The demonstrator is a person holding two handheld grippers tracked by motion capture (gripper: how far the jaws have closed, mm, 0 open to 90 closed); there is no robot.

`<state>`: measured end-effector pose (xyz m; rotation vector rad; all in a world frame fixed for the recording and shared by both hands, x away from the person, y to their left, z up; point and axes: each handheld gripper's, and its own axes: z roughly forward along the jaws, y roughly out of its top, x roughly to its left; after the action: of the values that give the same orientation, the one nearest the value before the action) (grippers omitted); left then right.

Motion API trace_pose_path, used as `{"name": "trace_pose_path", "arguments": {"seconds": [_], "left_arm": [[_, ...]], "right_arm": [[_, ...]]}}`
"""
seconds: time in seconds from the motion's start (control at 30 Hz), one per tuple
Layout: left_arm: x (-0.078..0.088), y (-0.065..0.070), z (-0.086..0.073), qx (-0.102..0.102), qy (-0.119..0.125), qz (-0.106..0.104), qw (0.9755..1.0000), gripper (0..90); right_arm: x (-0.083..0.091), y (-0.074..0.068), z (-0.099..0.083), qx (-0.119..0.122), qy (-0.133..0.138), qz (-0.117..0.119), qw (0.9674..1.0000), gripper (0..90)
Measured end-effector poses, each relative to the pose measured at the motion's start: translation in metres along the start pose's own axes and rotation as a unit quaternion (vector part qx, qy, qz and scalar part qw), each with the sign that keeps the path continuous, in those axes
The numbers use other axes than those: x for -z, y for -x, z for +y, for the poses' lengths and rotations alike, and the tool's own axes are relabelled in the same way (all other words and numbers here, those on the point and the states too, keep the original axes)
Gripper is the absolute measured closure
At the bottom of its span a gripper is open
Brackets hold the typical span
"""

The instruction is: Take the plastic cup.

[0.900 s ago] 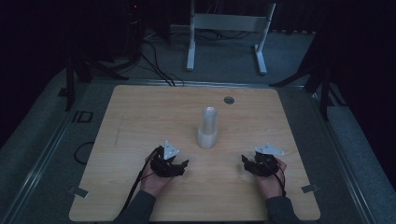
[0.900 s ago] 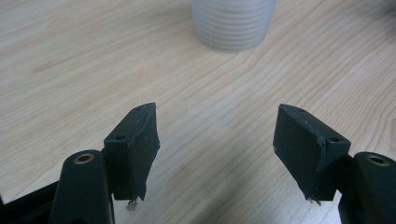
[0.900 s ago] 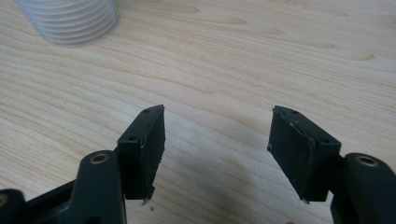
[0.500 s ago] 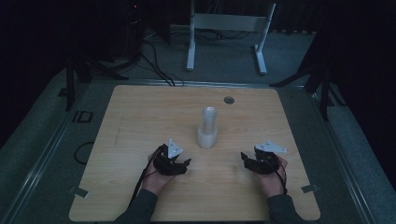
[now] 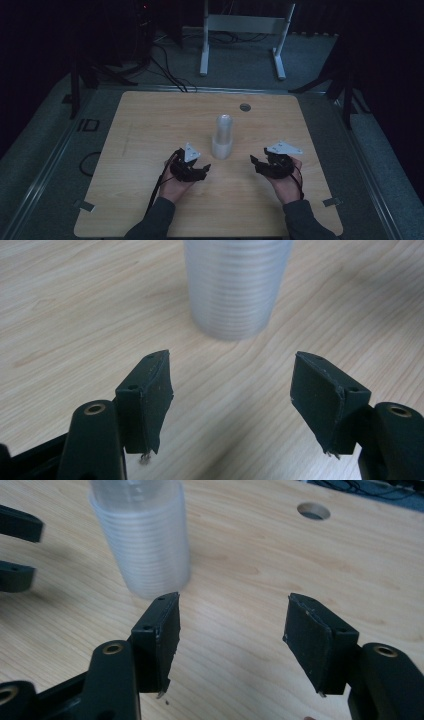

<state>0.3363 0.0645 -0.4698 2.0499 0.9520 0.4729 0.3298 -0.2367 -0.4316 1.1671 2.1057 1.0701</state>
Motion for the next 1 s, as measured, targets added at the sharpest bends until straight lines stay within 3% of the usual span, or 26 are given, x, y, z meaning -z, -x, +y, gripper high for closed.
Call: {"name": "trace_pose_path", "arguments": {"seconds": [0.17, 0.23, 0.4, 0.73, 1.0], "left_arm": [[-0.004, -0.003, 0.011, 0.011, 0.005, -0.015, 0.9998, 31.7], [-0.006, -0.005, 0.016, 0.010, -0.002, -0.021, 0.9997, 33.4], [-0.011, -0.006, 0.022, 0.008, 0.006, -0.023, 0.9997, 31.5], [-0.019, -0.005, 0.034, 0.004, 0.015, -0.008, 0.9999, 25.6], [-0.026, -0.003, 0.042, 0.003, 0.034, -0.013, 0.9993, 18.0]], "right_arm": [[0.001, -0.002, 0.012, 0.006, 0.006, 0.007, 0.9999, 38.8], [0.001, -0.002, 0.016, 0.006, 0.008, 0.012, 0.9999, 39.2], [0.003, -0.005, 0.027, 0.011, 0.017, 0.020, 0.9996, 39.9], [0.005, -0.010, 0.052, 0.024, 0.033, 0.032, 0.9986, 39.9], [0.001, -0.016, 0.068, 0.028, 0.040, 0.044, 0.9978, 39.5]]}}
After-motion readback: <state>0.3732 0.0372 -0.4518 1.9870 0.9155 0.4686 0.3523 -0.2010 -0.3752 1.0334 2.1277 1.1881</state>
